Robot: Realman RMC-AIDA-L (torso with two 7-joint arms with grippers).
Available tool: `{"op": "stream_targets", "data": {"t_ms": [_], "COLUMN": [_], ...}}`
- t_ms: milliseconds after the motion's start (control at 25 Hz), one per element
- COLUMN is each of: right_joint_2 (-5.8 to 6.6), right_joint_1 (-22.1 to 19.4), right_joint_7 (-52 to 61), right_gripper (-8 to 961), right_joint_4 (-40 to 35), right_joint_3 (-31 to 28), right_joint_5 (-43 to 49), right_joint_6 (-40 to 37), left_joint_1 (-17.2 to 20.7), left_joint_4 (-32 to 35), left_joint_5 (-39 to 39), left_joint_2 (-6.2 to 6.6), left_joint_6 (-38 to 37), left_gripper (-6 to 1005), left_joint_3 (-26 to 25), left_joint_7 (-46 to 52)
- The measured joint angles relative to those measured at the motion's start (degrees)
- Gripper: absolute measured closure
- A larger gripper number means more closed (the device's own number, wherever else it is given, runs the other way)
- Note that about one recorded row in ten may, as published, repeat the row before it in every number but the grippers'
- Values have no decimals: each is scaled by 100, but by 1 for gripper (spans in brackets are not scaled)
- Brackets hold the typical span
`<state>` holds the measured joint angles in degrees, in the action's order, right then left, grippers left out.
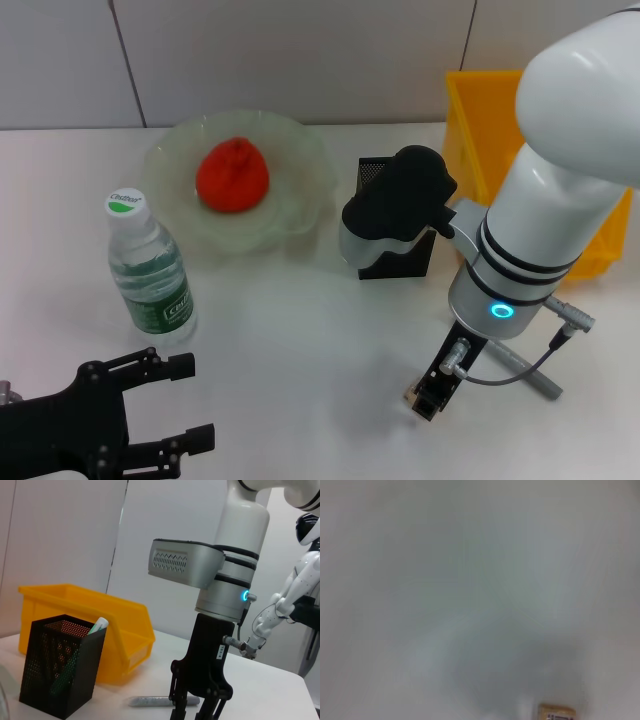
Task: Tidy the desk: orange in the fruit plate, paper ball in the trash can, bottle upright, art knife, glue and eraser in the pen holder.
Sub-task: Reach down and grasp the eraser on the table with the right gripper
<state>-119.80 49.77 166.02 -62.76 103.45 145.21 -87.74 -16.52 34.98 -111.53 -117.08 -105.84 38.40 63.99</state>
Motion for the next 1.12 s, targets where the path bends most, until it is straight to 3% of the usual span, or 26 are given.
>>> {"op": "stream_targets", "data": {"t_ms": [280, 1120], "right_joint_2": [0, -8], "right_joint_1": [10, 292], "right_joint_7": [1, 1], "right_gripper": [528, 534], "right_joint_4": [106, 564], "right_joint_3": [0, 228], "right_joint_5": [-36, -218], "right_joint_6": [125, 321], "left_joint_1": [1, 75], "left_joint_4": [1, 1], "left_joint_5": [-10, -7], "left_joint_2": [-9, -8], "left_joint_6": [0, 2], "left_gripper": [183, 183], "left_joint_3": [0, 0], "left_joint_7": [-9, -11]}}
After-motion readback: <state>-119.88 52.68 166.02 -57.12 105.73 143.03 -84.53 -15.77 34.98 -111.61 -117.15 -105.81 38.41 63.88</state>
